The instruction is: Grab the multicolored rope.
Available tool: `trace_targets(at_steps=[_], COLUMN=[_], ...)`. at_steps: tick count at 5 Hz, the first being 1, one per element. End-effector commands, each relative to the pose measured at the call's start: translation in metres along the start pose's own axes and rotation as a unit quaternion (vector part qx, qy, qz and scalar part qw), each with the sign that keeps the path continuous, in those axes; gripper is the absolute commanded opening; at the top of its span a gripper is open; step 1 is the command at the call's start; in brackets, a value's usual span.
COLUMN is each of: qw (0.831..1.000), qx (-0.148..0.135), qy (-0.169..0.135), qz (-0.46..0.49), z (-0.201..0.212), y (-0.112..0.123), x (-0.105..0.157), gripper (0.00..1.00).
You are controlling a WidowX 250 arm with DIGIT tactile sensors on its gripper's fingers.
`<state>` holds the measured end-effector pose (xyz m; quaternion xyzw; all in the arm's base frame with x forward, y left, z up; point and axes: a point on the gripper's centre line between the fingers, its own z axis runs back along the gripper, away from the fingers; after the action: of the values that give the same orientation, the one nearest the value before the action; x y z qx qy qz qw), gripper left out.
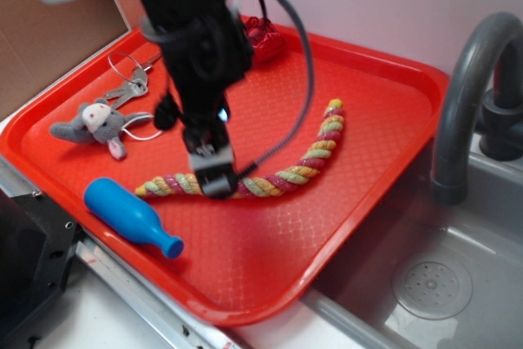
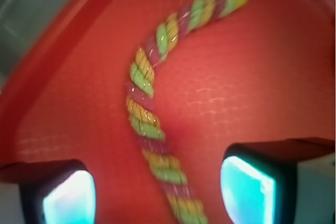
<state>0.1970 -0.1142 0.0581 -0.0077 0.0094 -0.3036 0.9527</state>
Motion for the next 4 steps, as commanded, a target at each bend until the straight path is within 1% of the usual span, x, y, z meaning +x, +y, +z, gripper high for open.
trace_targets(at_steps=[1, 2, 3, 4], qw=[0.999, 0.998, 0.998, 0.998], qx=[-0.02, -0.017, -0.011, -0.004], qy=[0.024, 0.028, 0.03, 0.031], qz=[-0.039, -0.045, -0.053, -0.05], z=[-0.0379, -0.04, -0.0388, -0.038], y=[-0.0119, -0.0148, -0.0168, -0.0175], x=[0.0058, 0.0057, 0.0065, 0.0041], gripper=[1.0, 1.0, 0.0, 0.0])
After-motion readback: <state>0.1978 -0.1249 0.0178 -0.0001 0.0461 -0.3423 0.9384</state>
